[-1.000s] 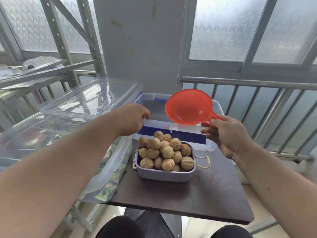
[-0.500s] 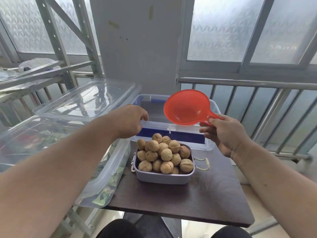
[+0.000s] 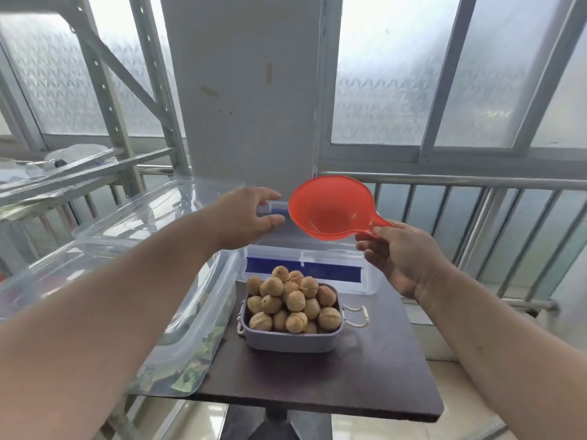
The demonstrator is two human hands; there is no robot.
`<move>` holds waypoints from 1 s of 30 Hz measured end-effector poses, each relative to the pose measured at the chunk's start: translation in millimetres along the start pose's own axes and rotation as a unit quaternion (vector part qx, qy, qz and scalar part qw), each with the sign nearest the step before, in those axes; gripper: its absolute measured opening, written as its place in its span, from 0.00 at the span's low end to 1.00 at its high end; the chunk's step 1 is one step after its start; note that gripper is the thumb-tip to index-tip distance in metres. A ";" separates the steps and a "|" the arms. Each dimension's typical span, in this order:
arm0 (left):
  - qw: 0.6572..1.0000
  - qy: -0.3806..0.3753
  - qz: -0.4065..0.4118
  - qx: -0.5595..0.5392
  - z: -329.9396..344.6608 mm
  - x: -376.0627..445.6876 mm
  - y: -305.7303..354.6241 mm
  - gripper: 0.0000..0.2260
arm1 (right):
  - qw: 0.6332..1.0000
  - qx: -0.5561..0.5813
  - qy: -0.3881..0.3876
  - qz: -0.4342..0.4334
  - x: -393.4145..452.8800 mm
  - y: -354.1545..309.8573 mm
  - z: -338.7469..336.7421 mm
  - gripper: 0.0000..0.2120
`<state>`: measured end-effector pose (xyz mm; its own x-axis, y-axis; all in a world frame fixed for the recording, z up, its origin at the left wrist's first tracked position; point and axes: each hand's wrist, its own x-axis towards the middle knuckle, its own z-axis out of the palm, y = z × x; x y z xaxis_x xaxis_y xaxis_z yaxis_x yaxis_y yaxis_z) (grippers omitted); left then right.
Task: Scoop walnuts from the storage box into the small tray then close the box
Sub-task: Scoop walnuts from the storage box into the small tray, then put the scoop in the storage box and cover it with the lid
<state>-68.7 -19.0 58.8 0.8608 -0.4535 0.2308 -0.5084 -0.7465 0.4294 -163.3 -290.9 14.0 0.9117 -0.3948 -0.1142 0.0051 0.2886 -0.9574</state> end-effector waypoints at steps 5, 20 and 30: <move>0.995 0.025 -0.004 -0.098 -0.1 32.6 2.2 0.28 | 0.999 0.003 -0.035 0.001 16.8 -6.6 2.6 0.10; 0.909 -0.020 -0.137 -0.393 -7.2 172.3 -69.6 0.12 | 0.992 -0.051 -0.118 0.012 171.6 -20.2 34.3 0.10; 0.851 -0.034 -0.232 -0.470 -106.2 167.4 -11.3 0.18 | 0.999 0.014 -0.014 0.033 150.9 -129.1 85.5 0.09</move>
<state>83.6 -34.8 185.3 0.9446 -0.2669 -0.1911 0.1555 -0.1490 0.9765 8.8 -313.0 143.0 0.9214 -0.3498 -0.1691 -0.0442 0.3380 -0.9401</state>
